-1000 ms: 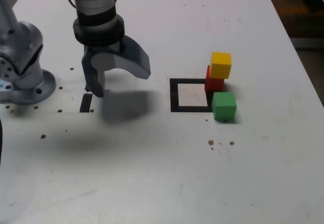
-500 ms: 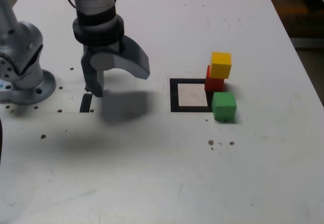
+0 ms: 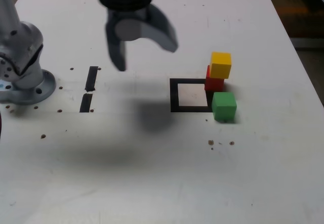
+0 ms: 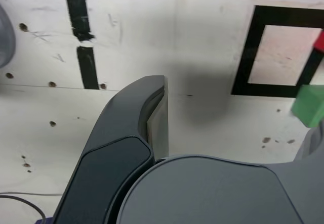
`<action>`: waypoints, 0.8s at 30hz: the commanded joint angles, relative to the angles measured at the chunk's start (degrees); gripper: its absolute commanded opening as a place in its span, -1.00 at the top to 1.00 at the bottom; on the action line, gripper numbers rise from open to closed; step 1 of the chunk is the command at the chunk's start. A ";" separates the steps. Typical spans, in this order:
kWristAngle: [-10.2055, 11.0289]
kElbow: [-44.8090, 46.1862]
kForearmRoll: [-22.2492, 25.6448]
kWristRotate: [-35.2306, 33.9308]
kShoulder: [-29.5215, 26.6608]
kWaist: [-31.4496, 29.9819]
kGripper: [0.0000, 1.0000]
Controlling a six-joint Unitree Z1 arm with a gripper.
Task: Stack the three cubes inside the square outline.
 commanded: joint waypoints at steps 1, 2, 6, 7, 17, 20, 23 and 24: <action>-0.19 -1.18 0.35 0.34 1.06 -0.11 -0.94; -0.30 -2.13 0.47 0.58 1.76 -0.11 -0.94; -0.65 -6.77 1.69 1.95 5.09 -0.03 -0.93; -0.68 -8.00 2.28 2.30 5.85 0.05 -0.93; -0.61 -20.50 9.52 6.22 12.69 2.40 -0.91; -0.61 -23.03 10.64 7.60 14.62 3.38 -0.91; -0.61 -25.35 11.56 8.96 16.54 4.29 -0.91; -0.61 -26.10 11.88 9.37 17.15 4.56 -0.91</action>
